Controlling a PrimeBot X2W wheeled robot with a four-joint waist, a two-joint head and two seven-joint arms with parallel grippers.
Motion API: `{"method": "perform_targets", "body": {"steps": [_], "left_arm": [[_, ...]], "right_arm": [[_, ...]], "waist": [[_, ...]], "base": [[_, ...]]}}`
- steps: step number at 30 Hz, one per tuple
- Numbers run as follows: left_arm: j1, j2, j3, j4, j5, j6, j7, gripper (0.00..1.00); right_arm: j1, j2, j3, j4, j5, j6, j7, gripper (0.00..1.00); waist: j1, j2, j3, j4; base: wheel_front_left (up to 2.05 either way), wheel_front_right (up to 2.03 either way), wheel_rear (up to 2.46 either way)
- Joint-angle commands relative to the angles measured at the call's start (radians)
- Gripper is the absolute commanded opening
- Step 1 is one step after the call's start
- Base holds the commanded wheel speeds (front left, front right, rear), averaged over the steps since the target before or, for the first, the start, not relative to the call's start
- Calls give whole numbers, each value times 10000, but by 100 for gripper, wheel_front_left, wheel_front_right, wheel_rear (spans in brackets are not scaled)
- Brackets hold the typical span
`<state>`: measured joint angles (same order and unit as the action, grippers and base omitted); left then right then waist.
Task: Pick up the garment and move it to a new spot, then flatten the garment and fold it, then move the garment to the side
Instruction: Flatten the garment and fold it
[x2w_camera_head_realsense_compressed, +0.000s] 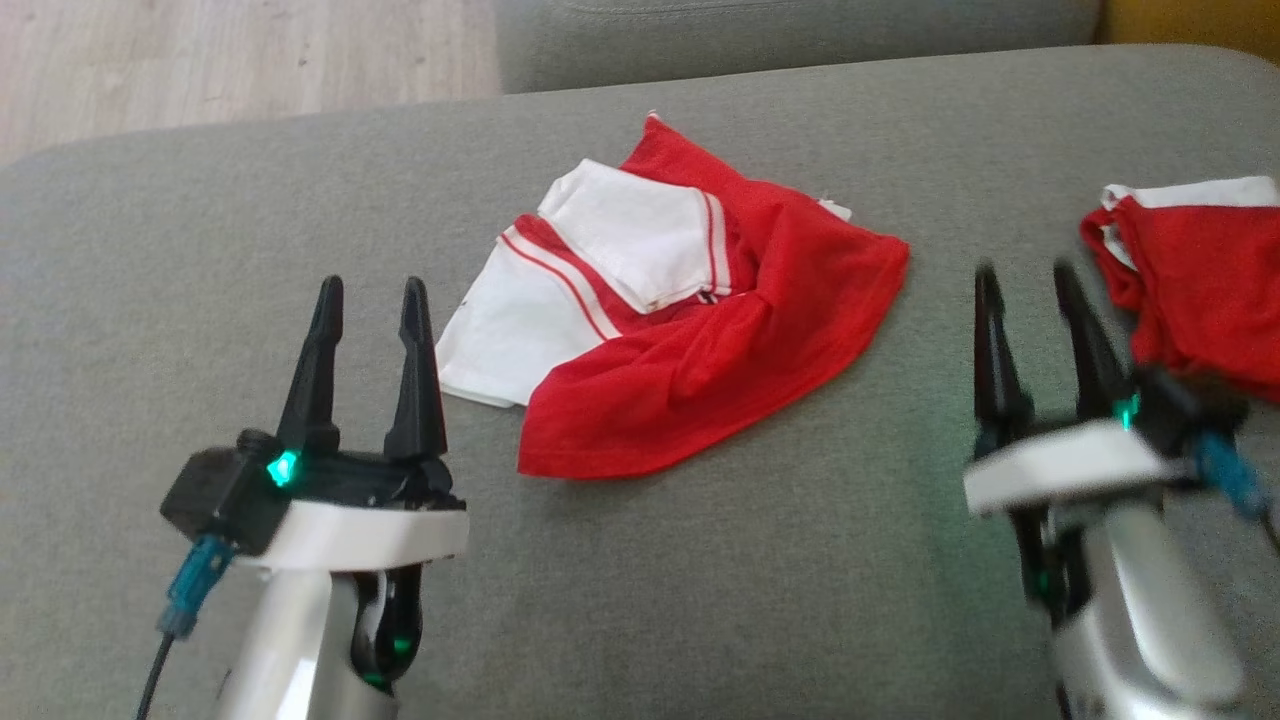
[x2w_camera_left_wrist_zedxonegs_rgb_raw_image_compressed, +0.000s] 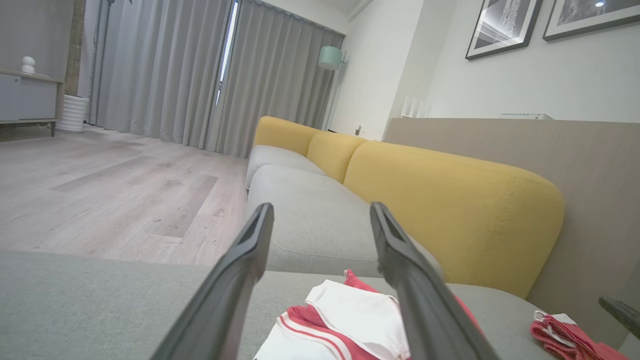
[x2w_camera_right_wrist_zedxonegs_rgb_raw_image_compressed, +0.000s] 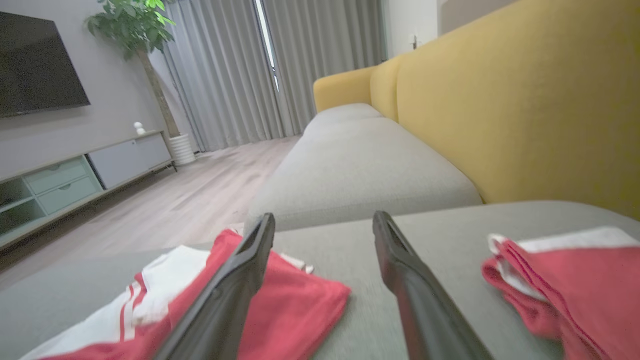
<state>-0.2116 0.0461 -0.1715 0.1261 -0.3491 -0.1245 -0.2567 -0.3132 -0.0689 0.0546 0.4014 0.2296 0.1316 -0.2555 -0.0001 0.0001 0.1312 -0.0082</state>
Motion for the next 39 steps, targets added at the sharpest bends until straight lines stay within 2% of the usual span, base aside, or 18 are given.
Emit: {"method": "perform_targets", "body": {"steps": [1,7,15,24,32,38,39], "left_arm": [[-47,41,316,-340,133,-46,-51,100],[91,41,230,-240,224,-53,-51,100],[-151,41,-68,-211,198,-58,-51,100],[-452,41,-391,-82,58,-60,-51,100],[-826,41,-629,-54,-48,-60,-51,100],[-945,41,-640,4,-33,-61,-51,100],[-952,41,-626,9,-36,-61,-51,100]], "right_arm": [[-186,48,136,-454,-70,-9,-60,100],[1169,181,245,-1392,47,-9,-61,100],[606,185,-138,-1209,-65,-9,252,100],[-1145,186,-1434,878,-69,-9,1856,100],[-2673,186,-2098,2875,-1108,-9,2380,100],[-3321,186,-2161,4329,-1745,-9,2580,100],[-3400,187,-2193,4517,-1841,-9,2564,31]], "waist": [[1,-1,-64,-98],[1,-1,-89,-217],[1,-1,363,288],[1,-1,1079,1053],[1,-1,1655,1593],[1,-1,1849,1815],[1,-1,1854,1833]], "base": [[0,0,0],[0,0,0],[0,0,0],[0,0,0],[0,0,0],[0,0,0],[0,0,0]]}}
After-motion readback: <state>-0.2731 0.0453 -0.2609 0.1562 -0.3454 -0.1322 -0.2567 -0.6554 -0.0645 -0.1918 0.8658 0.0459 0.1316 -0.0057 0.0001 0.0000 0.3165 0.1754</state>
